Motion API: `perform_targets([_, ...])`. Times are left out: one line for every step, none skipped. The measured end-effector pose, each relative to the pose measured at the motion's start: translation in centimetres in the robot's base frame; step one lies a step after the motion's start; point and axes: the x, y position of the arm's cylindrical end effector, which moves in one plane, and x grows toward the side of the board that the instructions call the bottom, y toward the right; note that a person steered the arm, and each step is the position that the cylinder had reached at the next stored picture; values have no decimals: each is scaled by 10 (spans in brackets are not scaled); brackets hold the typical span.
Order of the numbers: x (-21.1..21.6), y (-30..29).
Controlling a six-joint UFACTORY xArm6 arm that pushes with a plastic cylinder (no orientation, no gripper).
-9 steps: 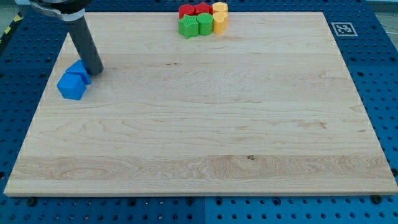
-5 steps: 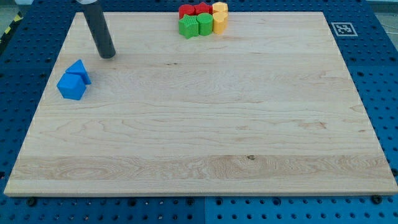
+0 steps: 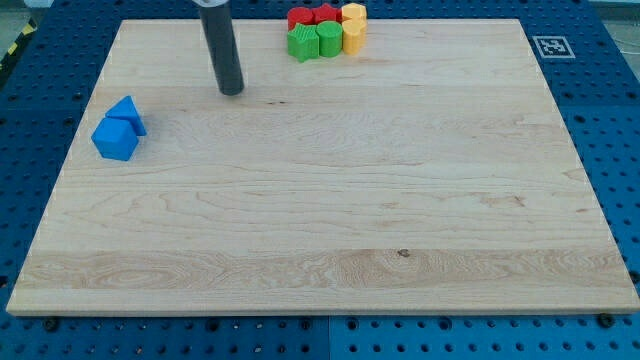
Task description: Point your arm at the center of the board
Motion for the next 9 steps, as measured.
perform_targets([0, 4])
perform_targets([13, 13])
perform_targets([38, 38])
perform_targets([41, 45])
perform_targets([41, 45])
perform_targets([41, 46])
perform_targets([41, 46])
perform_targets([41, 55])
perform_targets([41, 83])
